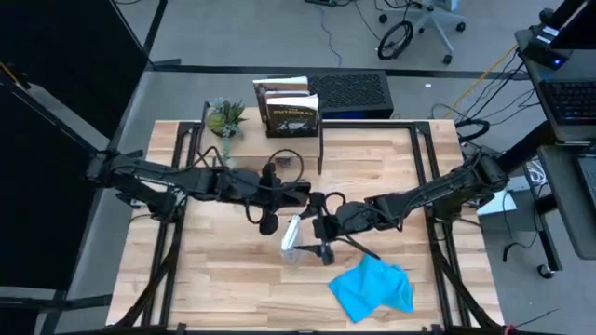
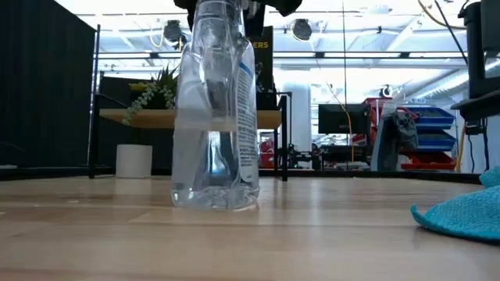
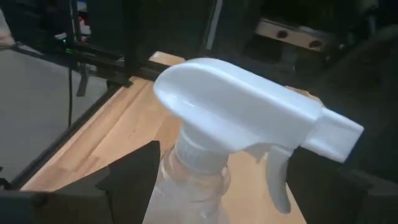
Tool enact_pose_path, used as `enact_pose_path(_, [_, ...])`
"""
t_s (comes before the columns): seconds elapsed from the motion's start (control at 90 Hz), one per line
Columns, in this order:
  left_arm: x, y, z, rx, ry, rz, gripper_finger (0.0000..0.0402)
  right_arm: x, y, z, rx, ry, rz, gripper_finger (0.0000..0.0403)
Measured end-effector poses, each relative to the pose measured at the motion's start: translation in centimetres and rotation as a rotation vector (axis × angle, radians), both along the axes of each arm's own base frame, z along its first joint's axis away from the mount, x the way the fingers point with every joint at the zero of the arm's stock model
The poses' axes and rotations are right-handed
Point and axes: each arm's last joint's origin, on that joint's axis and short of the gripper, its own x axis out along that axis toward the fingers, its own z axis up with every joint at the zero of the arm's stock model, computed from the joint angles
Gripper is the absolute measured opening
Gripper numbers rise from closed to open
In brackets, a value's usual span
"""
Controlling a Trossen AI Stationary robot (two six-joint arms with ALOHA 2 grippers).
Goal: Apply microfiber cloth
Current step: Spray the back of the black cellphone using the transparent spray bottle
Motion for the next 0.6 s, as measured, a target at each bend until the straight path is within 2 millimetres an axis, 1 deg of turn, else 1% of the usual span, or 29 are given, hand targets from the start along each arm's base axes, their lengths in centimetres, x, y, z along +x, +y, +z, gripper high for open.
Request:
enact_pose_path(0.111, [0.1,0.0,-0.2,-0.001,0.008,0.0,0.0006,0.0,-0.1,-0.1,-0.007,0.012,-0.013,0.0309])
enact_pose_path(0.222, [0.2,0.0,-0.3,-0.005,0.018,0.008,0.0006,-0.2,-0.4,-0.3,-0.053,0.035,-0.088,0.0309])
enact_pose_path(0.289, [-0.1,0.1,-0.5,-0.002,0.042,0.011,0.0006,-0.6,-0.7,0.1,-0.074,0.047,-0.14,0.0309])
enact_pose_path(0.356, [-0.1,0.0,-0.5,-0.003,0.052,0.011,0.0006,-1.1,-0.9,0.6,-0.054,0.051,-0.165,0.0309])
enact_pose_path(0.6, [-0.8,0.2,-1.1,0.011,0.136,0.066,0.0006,-2.9,-1.4,1.4,0.007,0.14,-0.207,0.0309])
